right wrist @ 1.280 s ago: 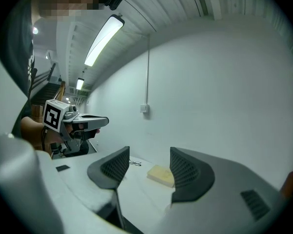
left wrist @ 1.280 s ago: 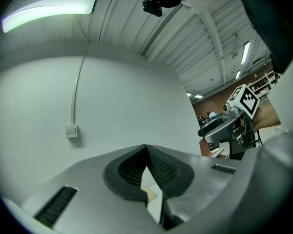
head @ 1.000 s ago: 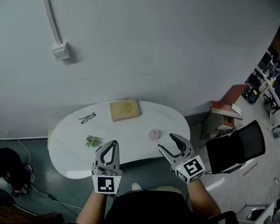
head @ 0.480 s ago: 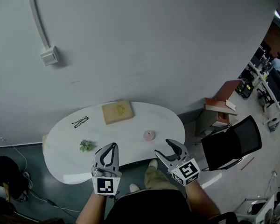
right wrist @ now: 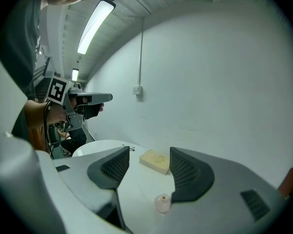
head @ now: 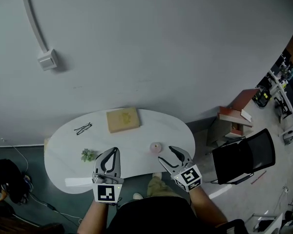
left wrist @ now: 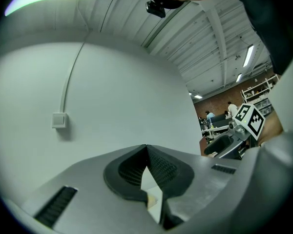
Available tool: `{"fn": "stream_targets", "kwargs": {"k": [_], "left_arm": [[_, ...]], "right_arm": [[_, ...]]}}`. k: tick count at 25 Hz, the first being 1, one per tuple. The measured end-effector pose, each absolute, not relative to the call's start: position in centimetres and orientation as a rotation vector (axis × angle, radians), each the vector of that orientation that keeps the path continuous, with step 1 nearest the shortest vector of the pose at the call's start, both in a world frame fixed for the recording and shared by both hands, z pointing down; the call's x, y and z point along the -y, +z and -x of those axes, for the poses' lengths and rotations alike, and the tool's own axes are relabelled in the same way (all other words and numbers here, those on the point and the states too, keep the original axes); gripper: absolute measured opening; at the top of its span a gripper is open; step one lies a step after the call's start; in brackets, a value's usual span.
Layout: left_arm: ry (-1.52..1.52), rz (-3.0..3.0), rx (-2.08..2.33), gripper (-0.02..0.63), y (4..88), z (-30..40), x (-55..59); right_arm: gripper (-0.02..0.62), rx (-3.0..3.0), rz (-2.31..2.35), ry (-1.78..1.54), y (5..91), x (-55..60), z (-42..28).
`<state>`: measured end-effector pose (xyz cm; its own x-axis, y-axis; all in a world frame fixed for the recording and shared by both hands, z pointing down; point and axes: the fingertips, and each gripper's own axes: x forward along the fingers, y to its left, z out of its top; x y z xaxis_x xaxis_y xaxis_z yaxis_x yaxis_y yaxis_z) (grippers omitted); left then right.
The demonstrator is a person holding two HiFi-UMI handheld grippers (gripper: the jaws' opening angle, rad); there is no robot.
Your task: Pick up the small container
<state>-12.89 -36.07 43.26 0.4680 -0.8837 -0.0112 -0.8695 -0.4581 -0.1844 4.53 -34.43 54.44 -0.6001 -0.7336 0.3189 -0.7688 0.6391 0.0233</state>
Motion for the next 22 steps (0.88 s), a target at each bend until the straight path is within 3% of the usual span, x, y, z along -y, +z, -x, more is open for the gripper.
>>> {"fn": "stream_targets", "kwargs": {"k": [22], "left_arm": [[-0.229,2.532,-1.616,0.003,45.7,9.0,45.7]], "right_arm": [[0.252,2.425,-0.848,0.338,73.6,43.4,-6.2]]}}
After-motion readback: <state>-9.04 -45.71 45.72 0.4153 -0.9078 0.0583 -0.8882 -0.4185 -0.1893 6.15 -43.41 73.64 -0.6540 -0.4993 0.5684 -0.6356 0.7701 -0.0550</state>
